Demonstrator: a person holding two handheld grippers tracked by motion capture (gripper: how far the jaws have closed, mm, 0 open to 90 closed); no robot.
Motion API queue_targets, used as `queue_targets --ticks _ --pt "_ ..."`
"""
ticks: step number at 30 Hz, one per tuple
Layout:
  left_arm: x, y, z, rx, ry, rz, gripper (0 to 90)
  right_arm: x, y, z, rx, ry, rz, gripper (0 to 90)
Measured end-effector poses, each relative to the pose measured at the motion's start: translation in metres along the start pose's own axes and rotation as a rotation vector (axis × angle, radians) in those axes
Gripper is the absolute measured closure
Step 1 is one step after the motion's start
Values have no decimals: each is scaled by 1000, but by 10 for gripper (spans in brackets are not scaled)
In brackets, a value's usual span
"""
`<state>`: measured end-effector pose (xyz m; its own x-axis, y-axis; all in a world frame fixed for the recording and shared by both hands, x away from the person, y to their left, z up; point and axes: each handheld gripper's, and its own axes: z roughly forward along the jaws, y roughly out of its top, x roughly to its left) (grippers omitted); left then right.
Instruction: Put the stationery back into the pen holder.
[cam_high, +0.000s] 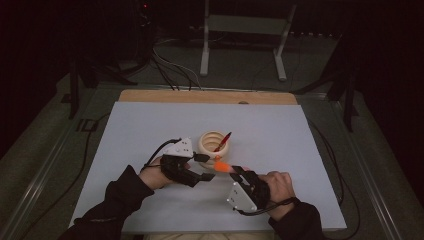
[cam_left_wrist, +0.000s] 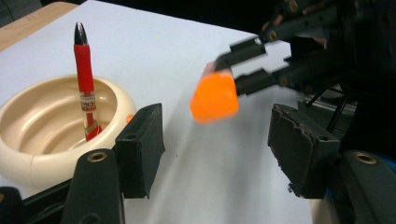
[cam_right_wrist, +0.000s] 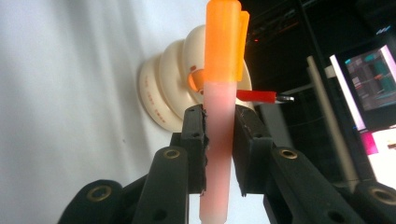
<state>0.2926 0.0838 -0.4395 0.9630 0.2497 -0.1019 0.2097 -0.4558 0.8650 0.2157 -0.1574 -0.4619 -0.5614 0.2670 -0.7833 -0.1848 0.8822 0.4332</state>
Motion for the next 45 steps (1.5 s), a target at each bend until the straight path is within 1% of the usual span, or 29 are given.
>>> queue_targets --ticks 1,2,4,6,8,9,11,13,14,17,18,19,20,21,22,25,29,31,33,35,37,39,42,43,44,45 --pt "0 0 0 0 0 0 339 -3 -1 -1 -6 9 41 760" --pt "-2 -1 -1 6 5 3 325 -6 -1 -2 -7 13 65 761" --pt "-3 -1 -2 5 6 4 298 -11 -2 -3 -21 26 132 760" --pt "-4 -2 -3 6 16 1 277 -17 -3 -5 -33 38 184 760" --pt "-4 -3 -3 2 13 1 259 -23 -4 -7 -42 52 237 760" --pt "-5 -4 -4 5 23 0 248 -26 -5 -7 -45 58 264 760" --pt "-5 -5 -5 7 29 -6 210 -31 -6 -9 -52 64 310 760" --pt "-5 -7 -5 5 20 -14 174 -36 -7 -10 -62 71 357 760" --pt "-5 -7 -5 3 27 -20 160 -38 -8 -10 -70 77 384 760" --pt "-6 -9 -6 0 35 -28 150 -46 -10 -10 -86 92 465 760" --pt "-7 -11 -6 2 34 -32 129 -48 -11 -10 -93 97 486 760" --pt "-7 -12 -6 9 45 -27 111 -51 -11 -10 -98 104 508 760" --pt "-8 -13 -6 8 47 -26 96 -53 -12 -10 -102 112 529 760" --pt "-8 -13 -6 8 47 -26 87 -53 -12 -10 -102 112 529 760" --pt "-8 -15 -7 6 43 -33 78 -56 -13 -10 -115 120 563 760" --pt "-8 -18 -7 12 51 -38 32 -60 -13 -10 -127 133 602 760" --pt "-9 -23 -7 15 58 -47 20 -64 -12 -7 -138 148 644 760" --pt "-10 -28 -7 18 68 -45 14 -66 -11 -6 -146 157 662 760" --pt "-11 -31 -8 16 73 -29 13 -68 -9 -5 -157 162 678 760" --pt "-12 -34 -8 14 78 -26 13 -70 -8 -4 -169 165 697 760" --pt "-12 -36 -8 10 81 -27 13 -72 -6 -2 -181 180 710 760" --pt "-13 -41 -7 3 78 -35 13 -74 -3 1 -182 177 702 760" --pt "-13 -43 -7 1 83 -37 13 -76 -1 4 -191 185 712 760" --pt "-13 -45 -7 -4 85 -41 13 -77 1 6 -194 189 718 760" --pt "-13 -45 -7 -9 83 -45 6 -80 2 10 -206 205 740 760" --pt "-14 -47 -8 -16 95 -51 3 -82 2 11 -210 209 746 760"
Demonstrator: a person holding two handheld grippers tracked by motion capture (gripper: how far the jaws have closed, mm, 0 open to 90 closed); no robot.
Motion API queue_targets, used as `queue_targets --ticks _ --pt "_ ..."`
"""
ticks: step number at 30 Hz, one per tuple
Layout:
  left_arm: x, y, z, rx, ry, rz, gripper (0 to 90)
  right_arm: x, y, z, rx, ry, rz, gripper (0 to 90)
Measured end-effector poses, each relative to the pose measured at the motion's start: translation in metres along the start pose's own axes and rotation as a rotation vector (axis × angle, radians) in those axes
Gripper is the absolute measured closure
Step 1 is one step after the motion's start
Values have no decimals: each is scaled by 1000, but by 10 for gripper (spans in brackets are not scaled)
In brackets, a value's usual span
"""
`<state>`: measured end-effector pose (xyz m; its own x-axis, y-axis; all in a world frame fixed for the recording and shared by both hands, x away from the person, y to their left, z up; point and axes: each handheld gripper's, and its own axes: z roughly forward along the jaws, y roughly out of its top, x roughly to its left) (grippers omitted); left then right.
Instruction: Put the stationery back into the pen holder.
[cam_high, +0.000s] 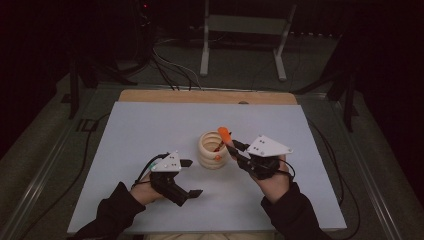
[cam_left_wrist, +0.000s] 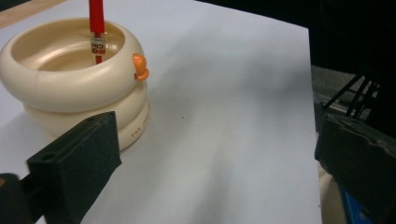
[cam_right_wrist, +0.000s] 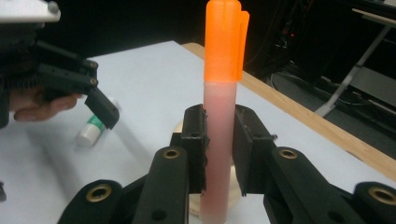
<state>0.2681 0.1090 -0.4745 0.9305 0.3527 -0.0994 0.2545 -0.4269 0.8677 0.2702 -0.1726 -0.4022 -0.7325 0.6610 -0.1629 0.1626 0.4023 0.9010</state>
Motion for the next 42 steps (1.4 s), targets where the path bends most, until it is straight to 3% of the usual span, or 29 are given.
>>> queue_targets --ticks 12,29,42 --pt "-2 -11 -8 -36 -5 -33 4 -9 13 15 -85 6 132 760" --pt "-2 -30 -17 -72 33 -53 4 -26 13 38 -131 -12 303 759" --pt "0 -40 -22 -97 60 -79 5 -25 3 61 -126 -48 355 758"
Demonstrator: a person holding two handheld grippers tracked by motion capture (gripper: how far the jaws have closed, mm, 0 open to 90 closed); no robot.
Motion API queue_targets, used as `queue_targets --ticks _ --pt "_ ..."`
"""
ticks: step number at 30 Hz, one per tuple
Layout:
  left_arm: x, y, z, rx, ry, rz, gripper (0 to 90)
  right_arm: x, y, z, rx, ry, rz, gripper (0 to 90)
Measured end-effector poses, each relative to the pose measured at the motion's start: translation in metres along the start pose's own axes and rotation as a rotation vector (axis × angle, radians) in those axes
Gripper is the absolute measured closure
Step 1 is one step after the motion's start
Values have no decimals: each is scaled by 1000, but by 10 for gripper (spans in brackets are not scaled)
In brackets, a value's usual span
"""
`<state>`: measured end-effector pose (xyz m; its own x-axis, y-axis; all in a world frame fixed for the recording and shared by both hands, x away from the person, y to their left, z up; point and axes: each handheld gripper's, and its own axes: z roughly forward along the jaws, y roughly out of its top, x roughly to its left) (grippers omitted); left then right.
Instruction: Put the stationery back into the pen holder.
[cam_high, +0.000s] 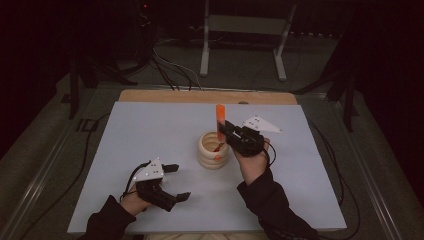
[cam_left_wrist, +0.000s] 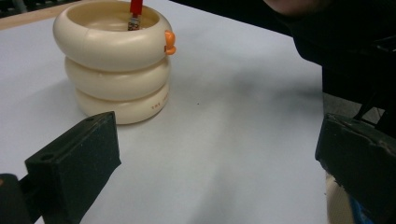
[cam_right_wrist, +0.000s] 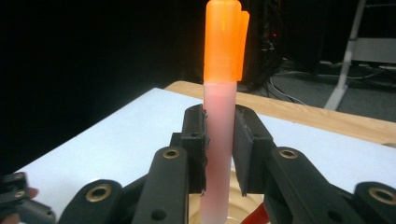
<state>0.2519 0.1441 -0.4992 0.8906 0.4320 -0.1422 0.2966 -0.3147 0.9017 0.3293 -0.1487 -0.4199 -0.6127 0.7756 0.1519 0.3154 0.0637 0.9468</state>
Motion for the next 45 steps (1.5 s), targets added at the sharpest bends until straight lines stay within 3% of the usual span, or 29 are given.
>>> queue_targets --ticks 16,24,34,42,45 --pt "0 -2 -3 -15 19 -5 5 3 -15 26 27 -44 24 757" --pt "-2 -3 -2 -6 5 8 5 3 -21 36 75 -23 26 757" --pt "0 -3 -2 -8 1 2 5 0 -30 38 66 -53 50 755" --pt "1 -3 -3 -8 4 -3 5 1 -44 44 105 -78 66 752" --pt "1 -3 -3 -7 3 -2 4 1 -47 43 100 -79 74 699"
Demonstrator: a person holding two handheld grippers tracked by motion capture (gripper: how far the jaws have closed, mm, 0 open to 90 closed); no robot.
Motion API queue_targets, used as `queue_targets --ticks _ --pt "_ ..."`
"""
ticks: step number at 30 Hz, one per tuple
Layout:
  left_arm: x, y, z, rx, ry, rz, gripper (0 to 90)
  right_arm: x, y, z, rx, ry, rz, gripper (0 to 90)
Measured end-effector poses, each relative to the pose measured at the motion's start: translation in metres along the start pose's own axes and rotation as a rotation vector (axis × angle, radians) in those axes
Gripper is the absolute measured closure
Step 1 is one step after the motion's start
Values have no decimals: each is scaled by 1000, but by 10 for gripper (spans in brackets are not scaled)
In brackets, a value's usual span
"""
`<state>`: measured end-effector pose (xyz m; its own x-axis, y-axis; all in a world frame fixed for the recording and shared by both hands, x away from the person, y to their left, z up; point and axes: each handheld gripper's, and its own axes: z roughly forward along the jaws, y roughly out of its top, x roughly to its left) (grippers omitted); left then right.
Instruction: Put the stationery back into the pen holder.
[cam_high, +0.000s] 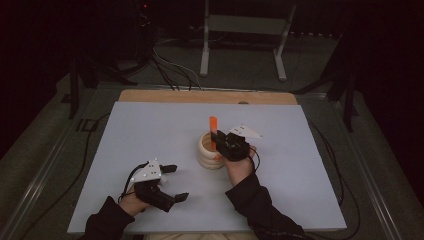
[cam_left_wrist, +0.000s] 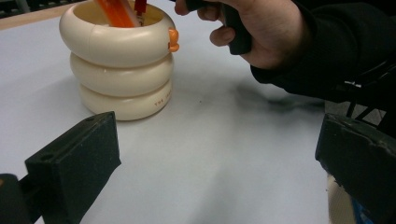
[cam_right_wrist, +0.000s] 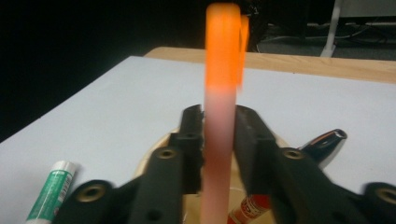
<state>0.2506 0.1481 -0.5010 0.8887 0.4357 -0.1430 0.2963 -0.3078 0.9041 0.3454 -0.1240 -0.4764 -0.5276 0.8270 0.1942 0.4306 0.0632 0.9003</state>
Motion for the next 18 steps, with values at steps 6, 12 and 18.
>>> queue_targets --ticks 6,12,18 --pt "-1 1 -1 -5 0 3 5 5 2 -4 -32 7 -14 463" --pt "-1 3 -2 -11 -3 11 5 18 11 -22 -98 76 -61 263" --pt "-1 5 -5 -22 -5 20 5 20 27 -45 -159 144 -75 106"
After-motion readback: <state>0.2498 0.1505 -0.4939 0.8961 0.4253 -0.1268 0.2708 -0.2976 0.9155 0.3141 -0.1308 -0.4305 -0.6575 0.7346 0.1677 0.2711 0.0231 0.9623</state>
